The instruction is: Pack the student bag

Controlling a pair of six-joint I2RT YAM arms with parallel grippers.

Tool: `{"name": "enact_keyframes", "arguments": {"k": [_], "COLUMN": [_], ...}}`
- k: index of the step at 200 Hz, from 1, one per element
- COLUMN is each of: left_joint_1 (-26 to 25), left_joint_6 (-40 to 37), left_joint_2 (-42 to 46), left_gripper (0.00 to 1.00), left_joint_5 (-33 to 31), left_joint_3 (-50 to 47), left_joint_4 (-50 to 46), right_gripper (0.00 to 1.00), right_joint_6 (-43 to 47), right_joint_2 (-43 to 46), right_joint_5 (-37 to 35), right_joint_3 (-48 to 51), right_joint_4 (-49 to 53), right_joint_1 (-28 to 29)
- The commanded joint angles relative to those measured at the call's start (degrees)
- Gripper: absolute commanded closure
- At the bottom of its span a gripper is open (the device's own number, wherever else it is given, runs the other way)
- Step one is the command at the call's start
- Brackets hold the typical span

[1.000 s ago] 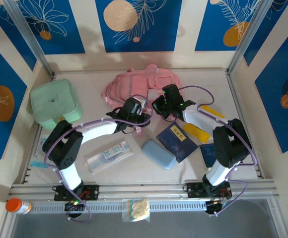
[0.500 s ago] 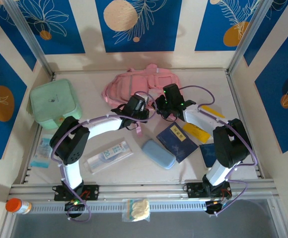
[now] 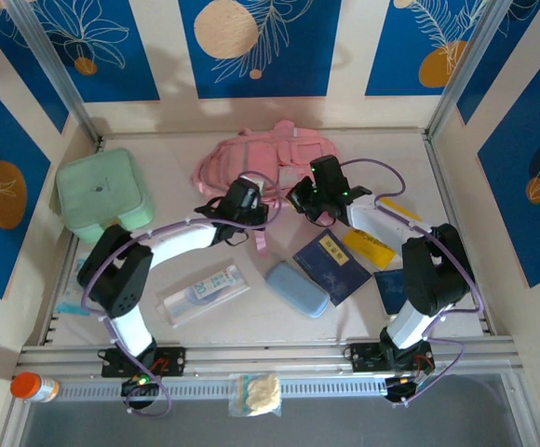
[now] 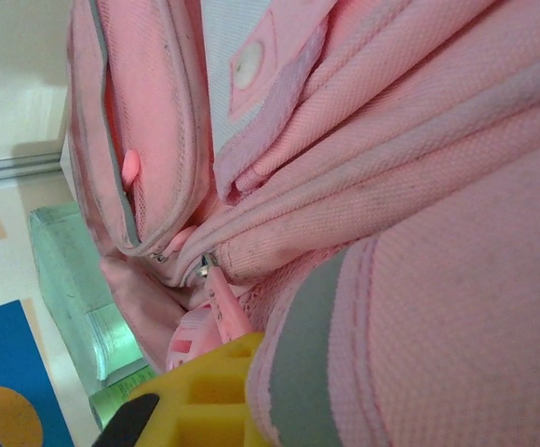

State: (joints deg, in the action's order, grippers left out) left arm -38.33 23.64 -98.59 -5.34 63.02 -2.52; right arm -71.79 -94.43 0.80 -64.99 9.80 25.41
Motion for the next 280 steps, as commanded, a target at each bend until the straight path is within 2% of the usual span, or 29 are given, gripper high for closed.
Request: {"name": "enact_keyframes", "arguments": {"k": [1,46,75,107,126,129,147,165,178,200,217,240,262,280], "left_joint_1": [3.0,5.4,5.6,4.5,2.6,2.4,2.2,2.2,2.2,2.0,2.0,1.8,1.7,1.7], "left_joint_6": [-0.8,-4.1,-4.9,-2.3,0.2,0.7,3.4,2.9,2.9,3.5,3.6,3.5,3.7,3.6], "left_joint_2": [4.5,7.6,9.1,8.9,8.0,8.0,8.4,7.5,6.4,6.2,6.9,6.7,7.1,7.2], "left_gripper": [1.00,1.00,1.00,1.00,1.00,1.00,1.00,1.00,1.00,1.00,1.00,1.00,1.00,1.00], "left_joint_5": [1.5,5.5,8.1,13.8,12.0,11.2,8.1,9.2,11.3,11.2,11.4,10.5,10.3,11.1], "left_joint_3": [-3.8,-6.2,-6.4,-7.8,-6.8,-6.8,-7.3,-5.6,-4.0,-3.7,-4.3,-4.1,-4.8,-4.6], "left_joint_4": [-0.7,-1.9,-4.0,0.3,0.4,0.6,1.7,1.1,0.8,1.7,3.1,2.3,2.8,2.1], "right_gripper": [1.00,1.00,1.00,1.00,1.00,0.98,0.69,0.43,0.34,0.25,0.23,0.24,0.35,0.51], "right_joint_6": [3.2,7.2,13.8,19.9,19.5,19.3,18.8,15.2,12.1,5.7,-0.9,-7.0,-8.7,-7.2], "right_joint_2": [3.0,1.2,-1.0,-6.8,-8.8,-8.9,-8.0,-5.8,-4.1,-1.0,-1.9,-6.4,-10.5,-13.4], "right_joint_5": [3.4,6.0,8.3,12.9,15.4,15.7,17.3,20.0,21.9,20.2,20.8,19.7,15.3,14.3], "right_joint_3": [-3.7,-6.9,-10.9,-17.5,-18.3,-18.2,-16.4,-12.0,-8.7,-2.6,0.6,-0.7,-3.2,-6.2], "right_joint_4": [0.4,2.5,6.2,11.1,10.8,10.7,10.4,7.4,5.7,2.8,-2.7,-7.9,-10.0,-8.8], "right_joint_1": [-1.1,-2.0,-4.3,-8.4,-10.4,-10.6,-10.7,-10.8,-10.3,-7.1,-4.1,-1.2,1.0,1.5]}}
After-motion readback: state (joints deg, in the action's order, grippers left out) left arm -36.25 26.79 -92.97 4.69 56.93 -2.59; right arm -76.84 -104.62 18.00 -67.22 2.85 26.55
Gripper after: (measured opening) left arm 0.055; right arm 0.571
